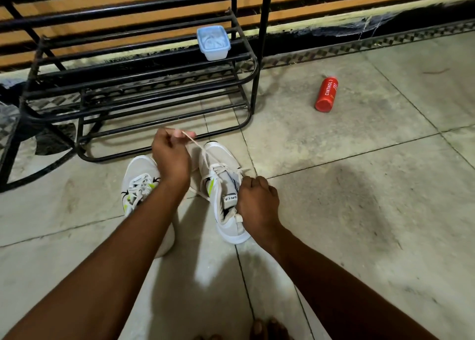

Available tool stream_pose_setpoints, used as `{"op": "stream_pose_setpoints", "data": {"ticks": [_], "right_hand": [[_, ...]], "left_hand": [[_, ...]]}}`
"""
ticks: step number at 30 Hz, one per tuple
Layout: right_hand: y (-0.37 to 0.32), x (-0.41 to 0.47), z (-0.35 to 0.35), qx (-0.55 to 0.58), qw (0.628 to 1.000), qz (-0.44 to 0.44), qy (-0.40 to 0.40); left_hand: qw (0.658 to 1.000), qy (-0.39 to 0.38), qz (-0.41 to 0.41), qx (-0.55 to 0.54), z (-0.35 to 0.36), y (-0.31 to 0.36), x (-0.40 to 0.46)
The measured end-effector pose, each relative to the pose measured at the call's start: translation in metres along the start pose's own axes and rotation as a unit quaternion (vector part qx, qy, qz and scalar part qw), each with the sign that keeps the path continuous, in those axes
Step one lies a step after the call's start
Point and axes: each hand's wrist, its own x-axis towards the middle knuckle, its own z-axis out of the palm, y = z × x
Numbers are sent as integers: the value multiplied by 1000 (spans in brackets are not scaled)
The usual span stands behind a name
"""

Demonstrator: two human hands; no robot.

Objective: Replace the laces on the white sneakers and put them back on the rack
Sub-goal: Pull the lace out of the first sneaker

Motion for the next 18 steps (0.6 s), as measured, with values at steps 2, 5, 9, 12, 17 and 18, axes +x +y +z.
{"op": "stream_pose_setpoints", "data": {"ticks": [2,5,9,12,17,18], "right_hand": [[-1,-1,0,-5,1000,-2,-19],[0,-2,-2,-11,1000,3,-20],[-1,-1,-2,-16,1000,2,-16],[-1,-2,-1,-18,1000,1,-5],[0,-2,0,-18,1000,-2,11],[1,-3,0,-19,1000,2,7]], "left_hand": [[972,-1,-147,-185,7,12,7],[993,-70,-45,-88,0,11,20],[757,-369,329,428,-16,-10,32],[624,-375,407,551,-14,-19,28],[844,-185,329,380,-13,-9,25],[892,-134,292,319,-14,-4,29]]}}
